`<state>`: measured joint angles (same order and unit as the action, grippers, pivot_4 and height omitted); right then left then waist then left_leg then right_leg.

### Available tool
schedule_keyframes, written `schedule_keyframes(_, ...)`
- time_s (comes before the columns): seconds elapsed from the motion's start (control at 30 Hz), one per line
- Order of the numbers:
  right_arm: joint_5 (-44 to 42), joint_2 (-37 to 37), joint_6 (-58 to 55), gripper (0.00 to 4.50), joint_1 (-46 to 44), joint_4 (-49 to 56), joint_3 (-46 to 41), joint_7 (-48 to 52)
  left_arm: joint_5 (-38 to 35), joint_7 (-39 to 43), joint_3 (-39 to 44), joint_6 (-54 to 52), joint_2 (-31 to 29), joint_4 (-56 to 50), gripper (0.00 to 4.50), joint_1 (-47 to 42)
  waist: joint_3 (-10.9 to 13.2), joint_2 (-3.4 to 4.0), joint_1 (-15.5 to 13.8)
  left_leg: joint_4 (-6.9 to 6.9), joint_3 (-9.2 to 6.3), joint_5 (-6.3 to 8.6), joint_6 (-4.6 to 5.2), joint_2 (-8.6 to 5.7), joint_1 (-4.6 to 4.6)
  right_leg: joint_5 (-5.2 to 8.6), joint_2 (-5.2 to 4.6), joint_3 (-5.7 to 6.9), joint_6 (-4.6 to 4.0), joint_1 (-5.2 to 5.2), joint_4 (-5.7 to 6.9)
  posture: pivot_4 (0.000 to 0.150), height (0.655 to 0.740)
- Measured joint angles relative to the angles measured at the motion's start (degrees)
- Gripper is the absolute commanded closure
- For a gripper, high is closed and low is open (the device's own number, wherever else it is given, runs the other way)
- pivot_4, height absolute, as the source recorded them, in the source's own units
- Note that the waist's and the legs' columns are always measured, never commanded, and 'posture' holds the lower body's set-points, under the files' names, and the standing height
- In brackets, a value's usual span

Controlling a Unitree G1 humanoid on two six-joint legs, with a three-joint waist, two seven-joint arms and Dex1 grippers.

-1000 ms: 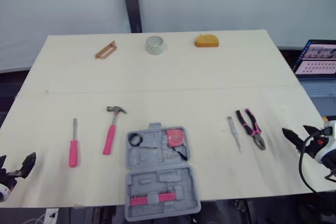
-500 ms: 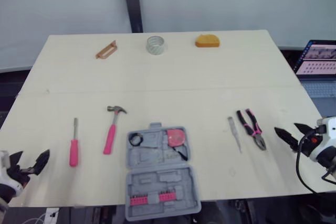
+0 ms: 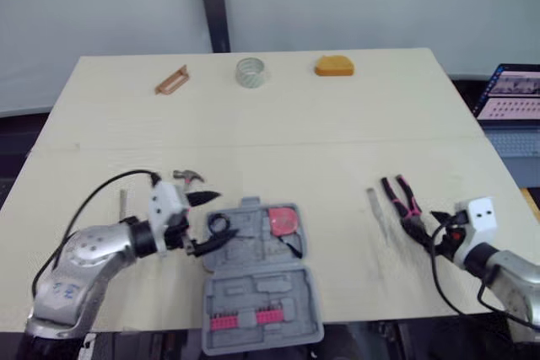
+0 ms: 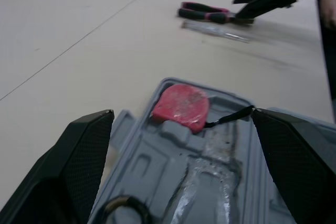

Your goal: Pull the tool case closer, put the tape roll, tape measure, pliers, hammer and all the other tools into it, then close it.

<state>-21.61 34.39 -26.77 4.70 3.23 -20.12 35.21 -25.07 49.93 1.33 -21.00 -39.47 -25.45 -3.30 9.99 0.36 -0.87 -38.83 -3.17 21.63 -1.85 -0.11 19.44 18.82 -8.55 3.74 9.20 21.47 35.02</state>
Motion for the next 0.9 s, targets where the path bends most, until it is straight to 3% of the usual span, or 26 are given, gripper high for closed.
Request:
schedule_keyframes(0.27,2.3,-0.4,0.3,0.08,-1.6,-1.3,1.8,-1.8,3.1,4.7,-6.5,6.4,2.0,4.1,0.0,-5.3,0.0,0.01,0.1,-0.02,0.01,0.0,0.01,0.0,0.0,-0.01,0.0,-0.01,0.01,0.0,0.01,0.15,0.74)
schedule_keyframes(0.9,3.7,-1.5,0.4,0.08,-1.1,-3.4,1.8,-4.3,3.9,4.5,-7.0,9.2,5.6,4.2,0.0,-6.7,0.0,0.01,-0.3,-0.07,0.01,0.01,0.02,-0.01,0.01,-0.02,0.0,-0.02,0.05,-0.01,0.02,0.15,0.74)
